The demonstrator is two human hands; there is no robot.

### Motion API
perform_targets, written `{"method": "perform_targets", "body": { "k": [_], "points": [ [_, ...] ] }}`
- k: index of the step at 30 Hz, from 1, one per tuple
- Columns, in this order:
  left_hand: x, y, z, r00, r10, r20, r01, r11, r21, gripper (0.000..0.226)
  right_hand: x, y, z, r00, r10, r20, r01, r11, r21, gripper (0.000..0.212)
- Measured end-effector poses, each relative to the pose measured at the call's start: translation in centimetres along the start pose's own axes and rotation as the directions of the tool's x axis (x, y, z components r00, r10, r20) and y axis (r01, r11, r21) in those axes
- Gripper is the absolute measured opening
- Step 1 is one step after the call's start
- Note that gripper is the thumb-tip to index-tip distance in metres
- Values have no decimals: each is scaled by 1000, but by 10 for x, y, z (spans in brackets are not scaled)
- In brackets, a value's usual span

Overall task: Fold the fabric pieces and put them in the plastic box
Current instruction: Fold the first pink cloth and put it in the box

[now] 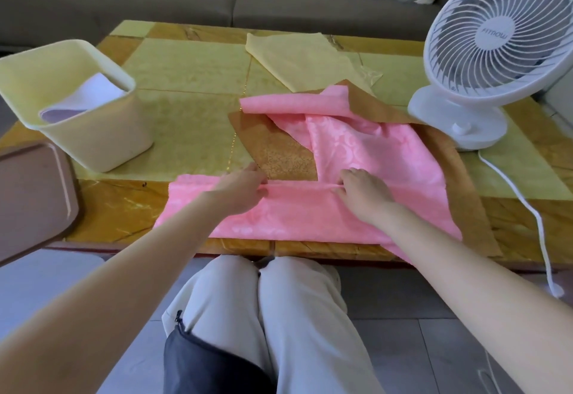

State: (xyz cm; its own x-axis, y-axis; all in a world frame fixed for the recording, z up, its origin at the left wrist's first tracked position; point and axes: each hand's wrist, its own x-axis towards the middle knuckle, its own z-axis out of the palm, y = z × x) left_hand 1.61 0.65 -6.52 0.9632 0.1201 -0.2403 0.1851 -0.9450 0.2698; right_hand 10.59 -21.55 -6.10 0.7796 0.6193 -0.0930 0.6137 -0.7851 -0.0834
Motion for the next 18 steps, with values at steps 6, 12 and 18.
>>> {"method": "perform_targets", "body": {
  "k": [6,12,18],
  "points": [
    [4,-7,2,996,-8,-86,9,1000,7,25,8,-9,1,999,32,-13,-32,999,-9,26],
    [8,-8,6,986,5,-168,3,999,48,24,7,-18,3,999,26,-43,-30,995,-92,18],
    [12,-10,5,976,-3,-218,16,998,56,22,7,-25,5,994,72,-76,-82,986,-143,15]
  ]
}}
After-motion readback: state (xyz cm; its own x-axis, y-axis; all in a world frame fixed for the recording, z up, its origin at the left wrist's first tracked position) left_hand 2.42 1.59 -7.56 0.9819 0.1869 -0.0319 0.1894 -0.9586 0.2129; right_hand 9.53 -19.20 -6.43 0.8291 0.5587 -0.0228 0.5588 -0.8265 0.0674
